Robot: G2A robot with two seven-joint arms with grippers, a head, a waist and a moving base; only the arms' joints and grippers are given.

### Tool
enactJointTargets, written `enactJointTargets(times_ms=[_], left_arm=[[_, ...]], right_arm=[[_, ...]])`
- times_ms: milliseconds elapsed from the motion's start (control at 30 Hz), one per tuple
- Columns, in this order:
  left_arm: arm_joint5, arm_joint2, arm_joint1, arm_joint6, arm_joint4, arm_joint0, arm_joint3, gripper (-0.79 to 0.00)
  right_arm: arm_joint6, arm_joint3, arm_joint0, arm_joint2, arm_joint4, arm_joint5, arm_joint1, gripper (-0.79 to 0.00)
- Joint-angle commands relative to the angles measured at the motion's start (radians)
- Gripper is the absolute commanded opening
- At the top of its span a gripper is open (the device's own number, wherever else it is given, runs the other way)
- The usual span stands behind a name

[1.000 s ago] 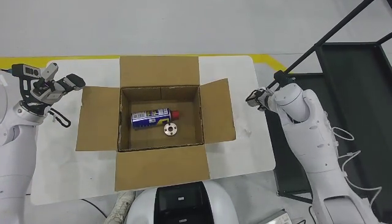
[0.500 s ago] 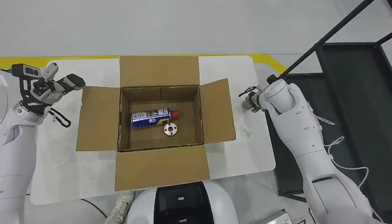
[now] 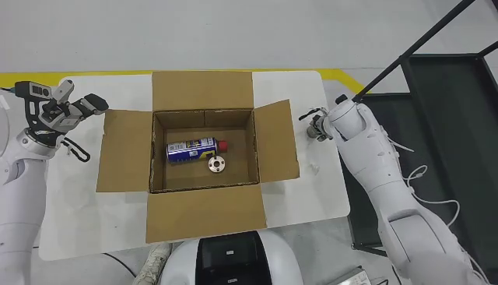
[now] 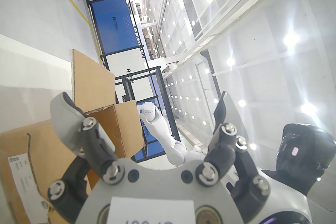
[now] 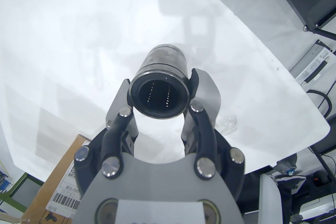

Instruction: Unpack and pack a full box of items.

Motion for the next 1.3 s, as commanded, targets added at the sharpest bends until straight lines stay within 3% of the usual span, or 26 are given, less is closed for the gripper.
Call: enactJointTargets(times_ms=[0,167,400,600,800,933,1133,1267], left_arm=[[0.0,0.0,0.0,0.0,0.0,0.0,0.0,0.0],[0.0,0.0,0.0,0.0,0.0,0.0,0.0,0.0],[0.0,0.0,0.0,0.0,0.0,0.0,0.0,0.0],[0.0,0.0,0.0,0.0,0.0,0.0,0.0,0.0],[0.0,0.0,0.0,0.0,0.0,0.0,0.0,0.0],[0.0,0.0,0.0,0.0,0.0,0.0,0.0,0.0],[0.0,0.0,0.0,0.0,0.0,0.0,0.0,0.0],[0.0,0.0,0.0,0.0,0.0,0.0,0.0,0.0]], right_arm=[[0.0,-0.031,-0.008,0.007,-0.002,0.004,0.003,0.0],[0.002,-0.212,-0.079,0.061,-0.027,0.05,0.024,0.0],[-0.015,-0.625,-0.255,0.193,-0.094,0.139,0.062,0.0],[-0.006,-0.962,-0.378,0.244,-0.094,0.078,0.075,0.0],[0.056,-1.181,-0.424,0.154,-0.183,-0.002,0.087,0.0],[0.14,-1.242,-0.4,0.041,-0.256,-0.035,0.092,0.0],[0.252,-1.221,-0.319,-0.16,-0.295,-0.014,0.079,0.0],[0.191,-1.146,-0.245,-0.287,-0.202,0.059,0.048,0.0]])
